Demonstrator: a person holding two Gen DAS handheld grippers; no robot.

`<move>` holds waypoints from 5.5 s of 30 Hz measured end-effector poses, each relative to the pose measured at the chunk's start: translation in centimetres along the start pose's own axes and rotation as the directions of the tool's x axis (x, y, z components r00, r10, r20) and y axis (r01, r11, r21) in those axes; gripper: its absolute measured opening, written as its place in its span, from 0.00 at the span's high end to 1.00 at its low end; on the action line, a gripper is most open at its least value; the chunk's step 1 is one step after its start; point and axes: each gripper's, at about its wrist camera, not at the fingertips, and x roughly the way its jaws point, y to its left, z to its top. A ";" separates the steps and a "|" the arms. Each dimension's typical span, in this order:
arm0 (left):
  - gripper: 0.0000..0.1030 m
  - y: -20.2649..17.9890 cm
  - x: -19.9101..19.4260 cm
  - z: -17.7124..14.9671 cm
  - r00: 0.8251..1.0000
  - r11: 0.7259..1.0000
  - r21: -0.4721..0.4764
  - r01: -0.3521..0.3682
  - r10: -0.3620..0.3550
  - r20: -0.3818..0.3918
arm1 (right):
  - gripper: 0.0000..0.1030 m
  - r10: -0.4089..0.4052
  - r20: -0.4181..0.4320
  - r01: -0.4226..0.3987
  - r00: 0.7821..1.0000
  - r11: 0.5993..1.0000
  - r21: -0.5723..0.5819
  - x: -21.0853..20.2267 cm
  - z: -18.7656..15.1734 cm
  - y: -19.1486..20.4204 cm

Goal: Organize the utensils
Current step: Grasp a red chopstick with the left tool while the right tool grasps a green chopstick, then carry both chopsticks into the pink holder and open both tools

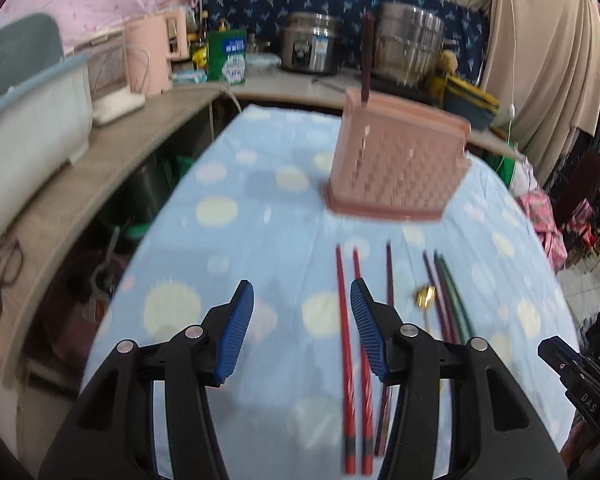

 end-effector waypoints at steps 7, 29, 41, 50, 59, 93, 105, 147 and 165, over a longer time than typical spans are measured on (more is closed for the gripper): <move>0.53 0.0 0.5 -5.3 0.995 1.000 -0.005 0.010 -0.011 -0.097 | 0.68 -0.017 -0.086 0.014 0.996 0.999 -0.041 -0.1 -5.2 0.6; 0.53 -0.6 1.2 -7.6 0.988 1.000 0.003 0.026 -0.025 -0.153 | 0.79 -0.022 -0.134 0.012 0.991 0.997 -0.076 1.9 -6.7 1.9; 0.54 -1.7 1.3 -8.6 0.984 0.998 0.029 0.056 -0.051 -0.172 | 0.92 -0.032 -0.129 0.021 0.991 0.996 -0.082 2.2 -6.8 1.8; 0.68 -2.1 1.9 -9.3 0.978 0.997 0.036 0.072 -0.063 -0.198 | 0.92 -0.030 -0.127 0.020 0.991 0.997 -0.078 2.1 -6.9 1.7; 0.92 -2.1 2.0 -9.7 0.973 0.994 0.029 0.103 -0.094 -0.212 | 0.92 -0.030 -0.127 0.020 0.991 0.997 -0.079 2.1 -6.9 1.7; 0.93 -2.3 -1.4 -6.5 0.990 0.997 0.059 0.058 -0.050 -0.132 | 0.93 -0.001 -0.007 0.000 1.000 0.999 -0.045 -1.0 -3.3 1.7; 0.93 -1.2 -4.0 -1.8 0.999 0.999 0.018 0.049 -0.049 -0.024 | 0.93 0.022 0.090 -0.018 0.996 0.999 -0.041 -3.3 0.4 2.1; 0.93 -4.7 -12.7 19.5 0.901 0.992 0.044 0.116 -0.124 0.415 | 0.93 0.118 0.459 -0.111 0.881 0.993 -0.043 -9.7 19.5 6.6; 0.93 -5.1 -5.5 24.1 0.915 0.995 0.024 0.093 -0.095 0.391 | 0.93 0.111 0.510 -0.090 0.853 0.994 -0.067 -3.9 25.4 10.6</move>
